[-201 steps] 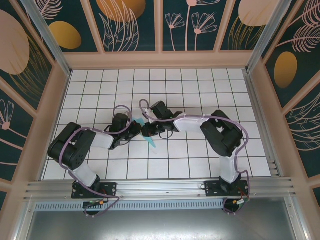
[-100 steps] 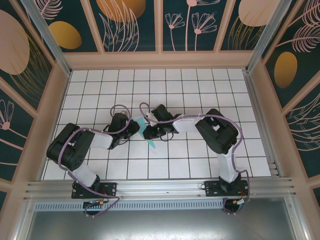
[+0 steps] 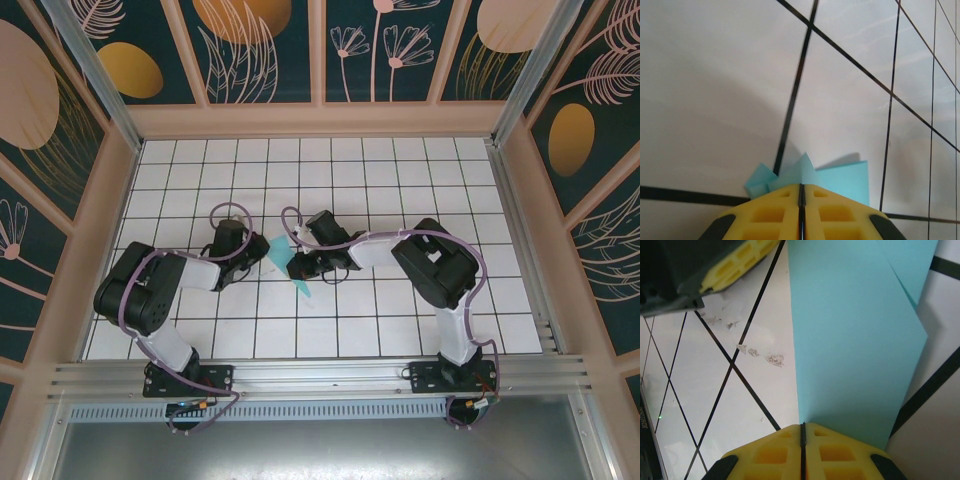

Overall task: Fold a paper plane with a square sheet of paper (pick it up from the middle)
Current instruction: Fold the wing for the fifth time at the center of the table.

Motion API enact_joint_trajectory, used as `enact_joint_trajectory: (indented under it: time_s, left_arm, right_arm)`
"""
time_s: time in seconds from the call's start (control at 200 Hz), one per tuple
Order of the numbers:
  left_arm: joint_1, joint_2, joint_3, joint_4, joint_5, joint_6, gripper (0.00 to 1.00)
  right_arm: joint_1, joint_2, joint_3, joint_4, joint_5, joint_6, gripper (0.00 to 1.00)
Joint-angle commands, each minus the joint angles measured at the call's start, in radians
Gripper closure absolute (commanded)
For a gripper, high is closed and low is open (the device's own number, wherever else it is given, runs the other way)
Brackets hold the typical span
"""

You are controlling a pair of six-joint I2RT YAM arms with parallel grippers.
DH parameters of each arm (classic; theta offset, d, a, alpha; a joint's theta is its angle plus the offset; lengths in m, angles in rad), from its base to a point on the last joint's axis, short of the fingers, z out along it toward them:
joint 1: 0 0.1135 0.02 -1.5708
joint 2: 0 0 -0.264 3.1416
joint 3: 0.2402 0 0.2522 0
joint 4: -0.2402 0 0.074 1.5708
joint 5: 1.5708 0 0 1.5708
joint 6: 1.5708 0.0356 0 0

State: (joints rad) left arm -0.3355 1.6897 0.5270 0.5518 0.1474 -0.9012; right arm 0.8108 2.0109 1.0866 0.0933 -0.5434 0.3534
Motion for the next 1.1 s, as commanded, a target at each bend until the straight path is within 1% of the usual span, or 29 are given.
enact_joint_trajectory:
  time_s: [0.0,0.26,0.425,0.455,0.54,0.701,0.791,0.981,1.096]
  left_arm:
    - [0.04,0.019,0.026,-0.054,-0.065,0.048,0.88]
    - [0.06,0.063,0.131,-0.152,-0.055,0.126,0.87]
    - [0.059,0.03,0.149,-0.194,-0.06,0.158,0.87]
    - [0.059,-0.006,0.147,-0.197,-0.054,0.162,0.87]
    - [0.06,-0.052,0.126,-0.176,-0.011,0.165,0.87]
    - [0.051,-0.113,0.065,-0.09,0.14,0.146,0.89]
    - [0.032,-0.095,0.053,-0.076,0.172,0.141,0.92]
    - [0.005,-0.012,0.063,-0.056,0.203,0.136,0.97]
    - [0.003,0.018,0.074,-0.071,0.186,0.132,0.98]
  right_arm:
    - [-0.001,0.037,-0.062,-0.165,0.039,-0.011,0.91]
    - [0.001,0.028,-0.06,-0.162,0.037,-0.01,0.91]
    - [0.002,0.022,-0.047,-0.159,0.034,-0.007,0.91]
    - [0.003,0.022,-0.045,-0.159,0.034,-0.005,0.91]
    - [0.002,0.025,-0.041,-0.16,0.032,-0.005,0.91]
    - [0.002,0.028,-0.046,-0.159,0.031,-0.001,0.91]
    - [0.002,0.031,-0.049,-0.154,0.03,0.0,0.91]
    - [0.003,0.041,-0.046,-0.161,0.029,-0.001,0.91]
    - [0.002,0.044,-0.046,-0.165,0.03,-0.002,0.91]
